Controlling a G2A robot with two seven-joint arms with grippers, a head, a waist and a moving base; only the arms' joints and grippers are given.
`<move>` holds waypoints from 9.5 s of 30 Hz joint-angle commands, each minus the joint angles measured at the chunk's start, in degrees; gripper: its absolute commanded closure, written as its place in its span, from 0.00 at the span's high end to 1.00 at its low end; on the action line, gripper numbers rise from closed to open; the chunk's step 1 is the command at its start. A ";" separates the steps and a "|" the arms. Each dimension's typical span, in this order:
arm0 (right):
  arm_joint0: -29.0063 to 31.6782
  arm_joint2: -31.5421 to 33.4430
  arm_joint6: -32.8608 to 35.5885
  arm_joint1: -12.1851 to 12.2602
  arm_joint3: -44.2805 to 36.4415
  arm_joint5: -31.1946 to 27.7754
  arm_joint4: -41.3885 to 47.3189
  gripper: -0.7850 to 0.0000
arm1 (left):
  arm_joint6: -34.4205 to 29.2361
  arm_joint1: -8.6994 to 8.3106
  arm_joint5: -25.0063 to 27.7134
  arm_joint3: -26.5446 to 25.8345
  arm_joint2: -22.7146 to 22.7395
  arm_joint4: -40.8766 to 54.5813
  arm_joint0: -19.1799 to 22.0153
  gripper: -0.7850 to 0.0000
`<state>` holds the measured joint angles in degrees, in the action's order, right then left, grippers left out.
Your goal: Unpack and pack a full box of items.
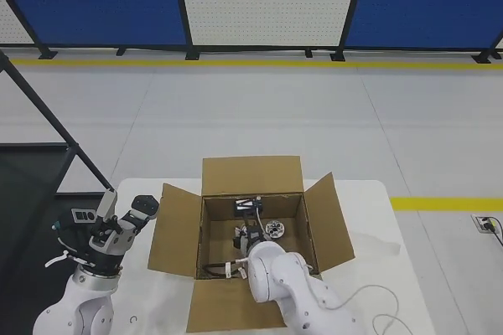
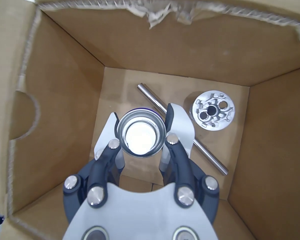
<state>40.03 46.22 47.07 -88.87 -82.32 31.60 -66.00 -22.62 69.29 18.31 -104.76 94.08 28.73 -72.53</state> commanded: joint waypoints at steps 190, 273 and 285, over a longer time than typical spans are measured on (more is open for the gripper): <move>44.46 31.42 -26.47 7.45 -52.33 -31.06 -16.98 1.00 | 3.88 0.56 -3.14 1.60 -3.28 -0.39 2.74 1.00; -19.73 5.47 12.37 -7.50 41.10 -20.34 -4.63 0.30 | 1.69 0.47 -6.02 -1.18 -1.71 3.63 1.24 1.00; -17.53 7.92 12.19 -6.63 35.72 -21.39 -5.83 0.00 | 1.69 0.47 -6.02 -1.18 -1.71 3.63 1.24 1.00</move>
<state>21.99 53.77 59.14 -95.72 -45.50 10.12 -71.45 -20.93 69.75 12.29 -105.94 92.37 32.35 -71.29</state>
